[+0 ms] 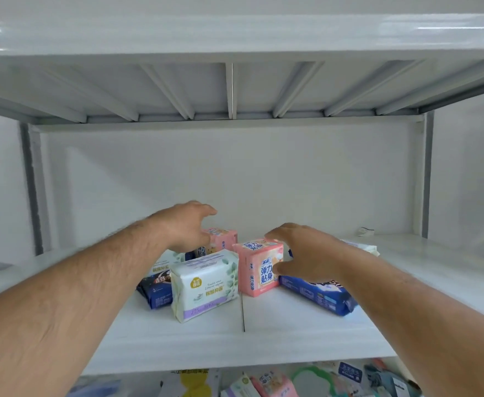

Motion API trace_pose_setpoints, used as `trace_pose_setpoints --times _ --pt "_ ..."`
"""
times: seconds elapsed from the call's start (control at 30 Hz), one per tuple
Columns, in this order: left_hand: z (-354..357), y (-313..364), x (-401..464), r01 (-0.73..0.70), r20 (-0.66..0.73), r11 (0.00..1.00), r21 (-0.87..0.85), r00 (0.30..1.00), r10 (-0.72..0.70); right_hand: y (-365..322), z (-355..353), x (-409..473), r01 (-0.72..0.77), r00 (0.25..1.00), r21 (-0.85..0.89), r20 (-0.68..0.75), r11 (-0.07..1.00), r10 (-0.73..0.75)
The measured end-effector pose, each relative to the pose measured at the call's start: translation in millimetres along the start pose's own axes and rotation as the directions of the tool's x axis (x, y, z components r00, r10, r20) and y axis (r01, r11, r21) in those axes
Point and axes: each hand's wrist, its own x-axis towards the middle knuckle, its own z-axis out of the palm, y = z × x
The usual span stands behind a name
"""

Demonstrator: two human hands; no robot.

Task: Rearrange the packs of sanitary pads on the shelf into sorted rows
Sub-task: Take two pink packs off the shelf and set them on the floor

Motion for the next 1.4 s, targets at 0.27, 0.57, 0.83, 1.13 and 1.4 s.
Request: trace_pose_setpoints --times 0.27,0.57,0.83,1.13,1.4 --pt "31 -45 99 -0.095 0.113 0.995 0.033 0.989 0.091 16 18 62 -0.086 0.987 0.067 0.14 0.994 0.076" --pt "70 -54 161 -0.109 0.287 0.988 0.106 0.955 0.074 37 32 103 0.033 0.958 0.029 0.284 0.999 -0.04" --pt "70 -57 175 -0.145 0.318 0.989 -0.033 0.937 0.148 41 27 118 -0.021 0.952 -0.01 0.304 1.0 0.023" --pt "82 -59 180 -0.144 0.385 0.99 0.005 0.914 0.131 30 39 120 -0.279 0.872 0.155 0.455 0.948 0.182" --pt "83 -61 181 -0.072 0.421 0.979 -0.192 0.895 0.149 29 33 125 -0.318 0.849 0.124 0.479 0.94 0.224"
